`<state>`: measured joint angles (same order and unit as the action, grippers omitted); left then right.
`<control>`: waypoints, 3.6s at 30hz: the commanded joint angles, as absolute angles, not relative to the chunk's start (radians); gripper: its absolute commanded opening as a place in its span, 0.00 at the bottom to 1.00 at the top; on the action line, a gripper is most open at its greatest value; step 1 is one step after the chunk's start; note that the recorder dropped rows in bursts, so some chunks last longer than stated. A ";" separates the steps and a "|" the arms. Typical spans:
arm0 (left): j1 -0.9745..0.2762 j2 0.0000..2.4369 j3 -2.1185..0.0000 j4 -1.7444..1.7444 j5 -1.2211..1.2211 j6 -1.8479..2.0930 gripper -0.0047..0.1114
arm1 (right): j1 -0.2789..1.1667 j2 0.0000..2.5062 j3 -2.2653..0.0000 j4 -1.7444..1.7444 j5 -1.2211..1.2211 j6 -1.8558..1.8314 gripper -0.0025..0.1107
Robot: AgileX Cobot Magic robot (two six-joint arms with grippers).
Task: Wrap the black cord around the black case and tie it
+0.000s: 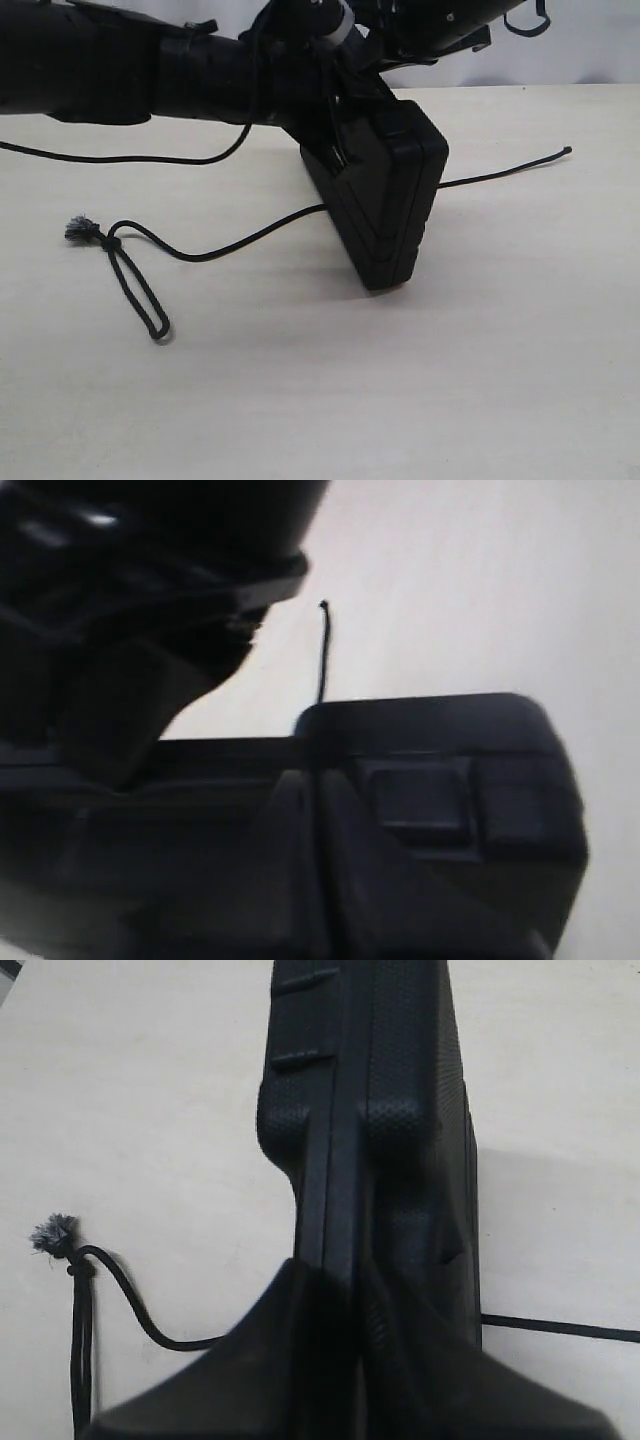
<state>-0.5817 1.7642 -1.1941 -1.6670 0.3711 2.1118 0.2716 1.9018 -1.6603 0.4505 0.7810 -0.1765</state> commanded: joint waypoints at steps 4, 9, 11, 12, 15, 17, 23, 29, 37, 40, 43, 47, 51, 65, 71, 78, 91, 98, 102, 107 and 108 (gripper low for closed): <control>-0.582 1.610 -1.188 -1.659 0.158 2.072 0.04 | 0.270 1.926 -1.653 0.407 0.795 -0.186 0.06; -0.582 1.544 -1.168 -1.661 -0.118 2.042 0.04 | 0.270 1.926 -1.653 0.407 0.795 -0.186 0.06; -0.582 1.532 -1.143 -1.661 -0.190 2.044 0.04 | 0.270 1.926 -1.653 0.407 0.795 -0.186 0.06; -0.582 1.529 -1.129 -1.661 -0.211 2.053 0.04 | 0.270 1.926 -1.653 0.407 0.795 -0.186 0.06; -0.582 1.528 -1.099 -1.661 -0.220 2.074 0.04 | 0.270 1.926 -1.653 0.407 0.801 -0.186 0.06; -0.582 1.528 -1.083 -1.661 -0.210 2.074 0.04 | 0.270 1.926 -1.653 0.407 0.805 -0.186 0.06; -0.582 1.528 -1.033 -1.657 0.023 2.074 0.04 | 0.270 1.926 -1.653 0.407 0.809 -0.203 0.06; -0.582 1.530 -1.026 -1.658 0.152 2.074 0.04 | 0.270 1.926 -1.653 0.407 0.815 -0.220 0.24; -0.582 1.558 -1.013 -1.658 0.145 2.074 0.04 | 0.270 1.926 -1.653 0.407 0.825 -0.240 0.32; -0.582 1.586 -1.013 -1.658 0.145 2.074 0.04 | 0.270 1.926 -1.653 0.365 0.835 -0.247 0.32; -0.582 1.621 -1.013 -1.652 0.147 2.074 0.04 | 0.269 1.926 -1.653 0.339 0.838 -0.229 0.32; -0.582 1.673 -1.029 -1.658 0.184 2.104 0.04 | 0.271 1.926 -1.653 0.344 0.840 -0.225 0.32; -0.582 1.743 -1.057 -1.660 0.219 2.104 0.04 | 0.271 1.926 -1.653 0.401 0.840 -0.257 0.32; -0.582 1.840 -1.123 -1.721 0.280 2.143 0.04 | 0.271 1.926 -1.653 0.430 0.826 -0.278 0.32; -0.582 1.843 -1.131 -1.721 0.268 2.143 0.04 | 0.271 1.926 -1.653 0.434 0.828 -0.278 0.32; -0.582 1.850 -1.131 -1.721 0.280 2.143 0.04 | 0.271 1.926 -1.653 0.459 0.839 -0.278 0.32; -0.582 1.856 -1.131 -1.716 0.278 2.143 0.04 | 0.271 1.900 -1.653 0.502 0.805 -0.336 0.32; -0.582 1.856 -1.131 -1.716 0.278 2.143 0.04 | 0.271 1.892 -1.653 0.566 0.787 -0.405 0.32; -0.582 1.856 -1.131 -1.716 0.278 2.143 0.04 | 0.271 1.906 -1.653 0.557 0.796 -0.405 0.32; -0.582 1.856 -1.131 -1.716 0.261 2.143 0.04 | 0.271 1.937 -1.651 0.497 0.814 -0.400 0.32; -0.582 1.856 -1.131 -1.714 0.253 2.143 0.04 | 0.271 1.937 -1.651 0.497 0.814 -0.400 0.32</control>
